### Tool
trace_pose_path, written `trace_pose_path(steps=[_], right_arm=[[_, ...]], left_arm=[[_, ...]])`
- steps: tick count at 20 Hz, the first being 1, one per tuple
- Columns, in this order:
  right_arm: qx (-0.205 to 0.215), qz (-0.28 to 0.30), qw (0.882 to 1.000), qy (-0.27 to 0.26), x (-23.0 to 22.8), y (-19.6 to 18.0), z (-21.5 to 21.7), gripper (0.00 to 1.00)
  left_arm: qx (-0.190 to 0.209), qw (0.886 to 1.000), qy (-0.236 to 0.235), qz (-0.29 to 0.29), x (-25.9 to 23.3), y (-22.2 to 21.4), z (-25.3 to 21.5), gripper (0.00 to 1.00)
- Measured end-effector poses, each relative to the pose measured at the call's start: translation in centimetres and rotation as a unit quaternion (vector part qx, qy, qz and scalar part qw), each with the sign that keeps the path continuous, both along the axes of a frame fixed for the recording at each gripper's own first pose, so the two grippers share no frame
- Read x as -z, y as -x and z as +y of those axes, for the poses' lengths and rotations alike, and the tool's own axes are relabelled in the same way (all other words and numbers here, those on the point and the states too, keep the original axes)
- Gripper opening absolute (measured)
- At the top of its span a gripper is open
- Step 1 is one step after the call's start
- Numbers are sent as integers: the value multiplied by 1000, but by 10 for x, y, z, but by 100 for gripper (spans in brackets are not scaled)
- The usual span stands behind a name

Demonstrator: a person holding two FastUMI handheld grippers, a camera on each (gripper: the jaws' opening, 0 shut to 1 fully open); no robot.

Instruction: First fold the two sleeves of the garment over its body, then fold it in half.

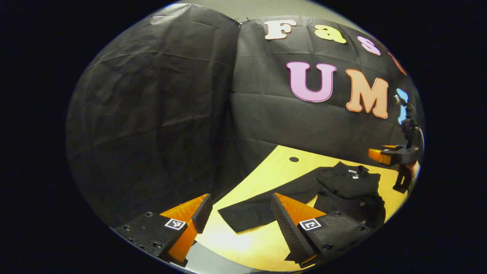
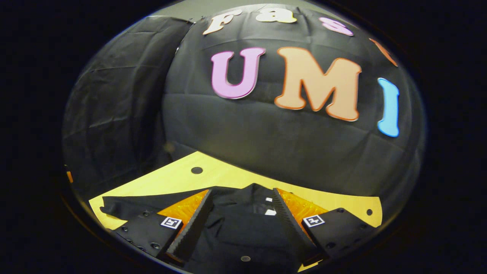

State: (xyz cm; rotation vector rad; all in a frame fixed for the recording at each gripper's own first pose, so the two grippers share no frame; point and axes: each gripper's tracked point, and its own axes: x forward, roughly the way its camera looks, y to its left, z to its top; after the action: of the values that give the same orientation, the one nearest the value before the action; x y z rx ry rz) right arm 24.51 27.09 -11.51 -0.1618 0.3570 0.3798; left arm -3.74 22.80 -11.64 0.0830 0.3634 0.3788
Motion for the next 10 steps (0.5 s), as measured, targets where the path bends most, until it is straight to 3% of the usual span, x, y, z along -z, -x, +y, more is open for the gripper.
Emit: trace_pose_path(steps=[5,10], right_arm=[[75,-32,996,-36,-35,43,-87,100],[161,-43,984,-56,-45,95,-165,100]], left_arm=[[0,998,34,57,50,-14,11,94],[-19,993,49,106,95,-32,22,95]])
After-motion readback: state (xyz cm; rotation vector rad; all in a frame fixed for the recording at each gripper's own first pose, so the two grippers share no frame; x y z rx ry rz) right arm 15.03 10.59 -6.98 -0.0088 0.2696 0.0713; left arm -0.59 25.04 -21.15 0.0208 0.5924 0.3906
